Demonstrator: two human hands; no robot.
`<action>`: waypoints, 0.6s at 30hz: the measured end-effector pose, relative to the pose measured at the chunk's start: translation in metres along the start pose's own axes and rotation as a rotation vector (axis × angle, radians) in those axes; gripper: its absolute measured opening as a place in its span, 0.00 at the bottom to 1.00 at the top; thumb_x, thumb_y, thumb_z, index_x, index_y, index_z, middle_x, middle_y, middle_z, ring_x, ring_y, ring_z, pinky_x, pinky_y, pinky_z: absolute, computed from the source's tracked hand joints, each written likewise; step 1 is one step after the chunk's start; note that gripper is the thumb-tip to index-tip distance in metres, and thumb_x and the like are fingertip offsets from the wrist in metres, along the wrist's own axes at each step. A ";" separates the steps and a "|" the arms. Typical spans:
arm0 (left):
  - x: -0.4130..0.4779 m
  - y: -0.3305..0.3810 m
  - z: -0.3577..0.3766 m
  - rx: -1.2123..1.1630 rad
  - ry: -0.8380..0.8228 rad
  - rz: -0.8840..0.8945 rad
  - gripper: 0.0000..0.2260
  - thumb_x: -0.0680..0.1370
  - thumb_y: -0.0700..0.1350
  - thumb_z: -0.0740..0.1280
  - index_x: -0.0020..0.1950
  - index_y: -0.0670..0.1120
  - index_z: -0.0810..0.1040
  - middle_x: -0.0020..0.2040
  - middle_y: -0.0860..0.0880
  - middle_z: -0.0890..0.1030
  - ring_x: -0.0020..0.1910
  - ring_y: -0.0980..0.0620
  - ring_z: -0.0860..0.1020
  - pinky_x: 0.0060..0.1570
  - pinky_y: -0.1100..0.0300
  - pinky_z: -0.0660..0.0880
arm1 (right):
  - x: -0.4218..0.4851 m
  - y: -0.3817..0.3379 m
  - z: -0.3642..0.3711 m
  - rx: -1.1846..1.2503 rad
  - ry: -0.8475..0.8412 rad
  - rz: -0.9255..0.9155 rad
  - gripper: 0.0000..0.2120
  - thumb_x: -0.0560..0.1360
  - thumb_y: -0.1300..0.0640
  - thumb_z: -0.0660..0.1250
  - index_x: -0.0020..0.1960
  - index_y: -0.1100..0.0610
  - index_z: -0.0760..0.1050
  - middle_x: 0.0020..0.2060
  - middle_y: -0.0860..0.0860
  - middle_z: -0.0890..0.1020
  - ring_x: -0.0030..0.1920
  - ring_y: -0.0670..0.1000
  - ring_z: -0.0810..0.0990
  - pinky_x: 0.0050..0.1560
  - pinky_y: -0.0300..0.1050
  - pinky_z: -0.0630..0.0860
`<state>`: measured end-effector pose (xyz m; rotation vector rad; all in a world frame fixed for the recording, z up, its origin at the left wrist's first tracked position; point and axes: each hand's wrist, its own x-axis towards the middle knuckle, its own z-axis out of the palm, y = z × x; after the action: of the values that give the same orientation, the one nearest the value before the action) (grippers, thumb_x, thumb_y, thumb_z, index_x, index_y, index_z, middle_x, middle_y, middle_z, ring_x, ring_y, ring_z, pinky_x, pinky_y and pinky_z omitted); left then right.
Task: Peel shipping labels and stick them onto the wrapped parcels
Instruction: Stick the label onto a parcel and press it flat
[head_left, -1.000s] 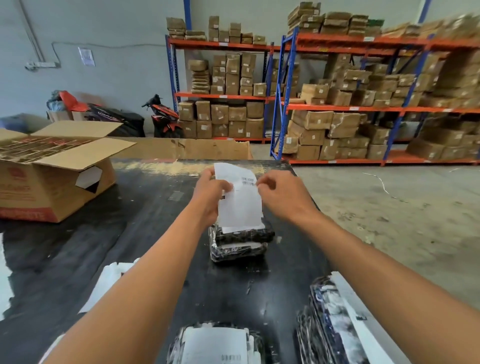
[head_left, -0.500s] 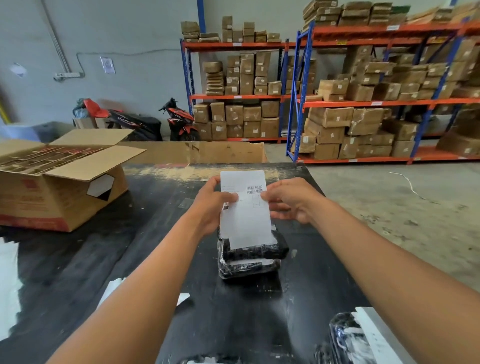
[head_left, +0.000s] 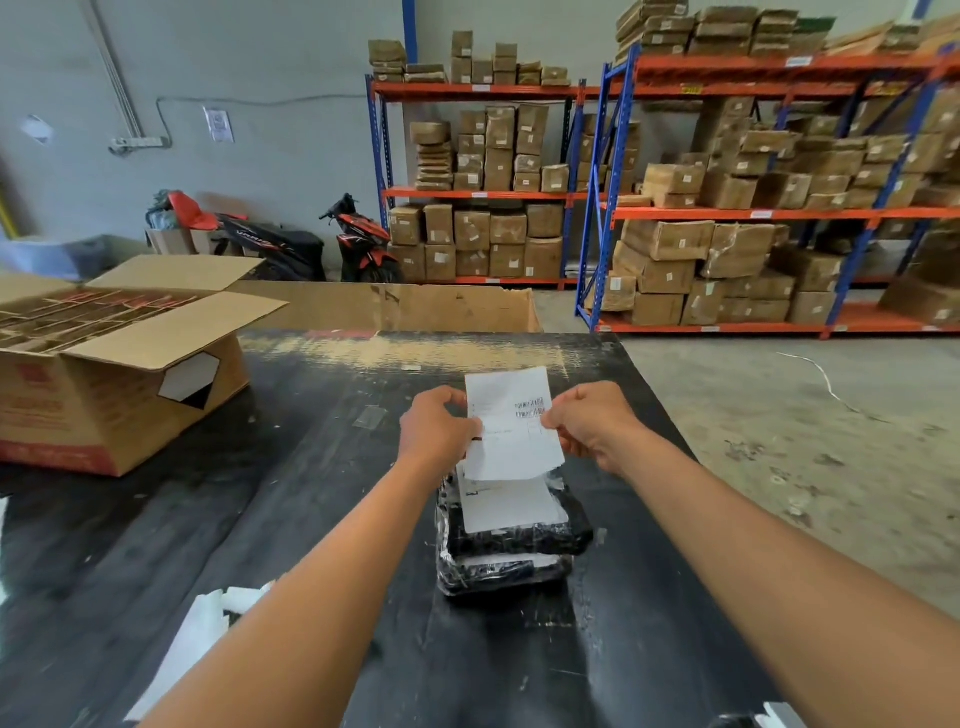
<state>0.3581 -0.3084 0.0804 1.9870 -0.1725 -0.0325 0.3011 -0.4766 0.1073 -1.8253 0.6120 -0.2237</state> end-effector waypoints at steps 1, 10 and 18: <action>0.000 -0.003 0.002 0.015 0.018 0.008 0.05 0.75 0.39 0.71 0.48 0.47 0.79 0.43 0.46 0.84 0.31 0.50 0.79 0.34 0.58 0.78 | 0.004 0.004 0.003 -0.043 0.003 -0.018 0.08 0.73 0.70 0.71 0.39 0.60 0.78 0.32 0.55 0.80 0.28 0.50 0.76 0.31 0.43 0.76; -0.003 -0.033 0.012 0.082 0.115 -0.061 0.06 0.74 0.42 0.71 0.40 0.50 0.78 0.40 0.48 0.82 0.33 0.49 0.77 0.36 0.56 0.75 | 0.011 0.024 0.022 -0.256 -0.031 -0.107 0.13 0.70 0.66 0.69 0.48 0.50 0.72 0.46 0.52 0.81 0.45 0.55 0.83 0.40 0.50 0.81; -0.006 -0.033 0.014 0.064 0.149 -0.108 0.05 0.73 0.39 0.71 0.45 0.48 0.79 0.38 0.56 0.75 0.38 0.53 0.76 0.39 0.57 0.73 | 0.015 0.032 0.030 -0.277 0.004 -0.129 0.12 0.73 0.68 0.67 0.49 0.53 0.71 0.46 0.53 0.80 0.46 0.58 0.83 0.33 0.47 0.73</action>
<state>0.3546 -0.3075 0.0445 2.0520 0.0306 0.0519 0.3177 -0.4669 0.0657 -2.1351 0.5487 -0.2382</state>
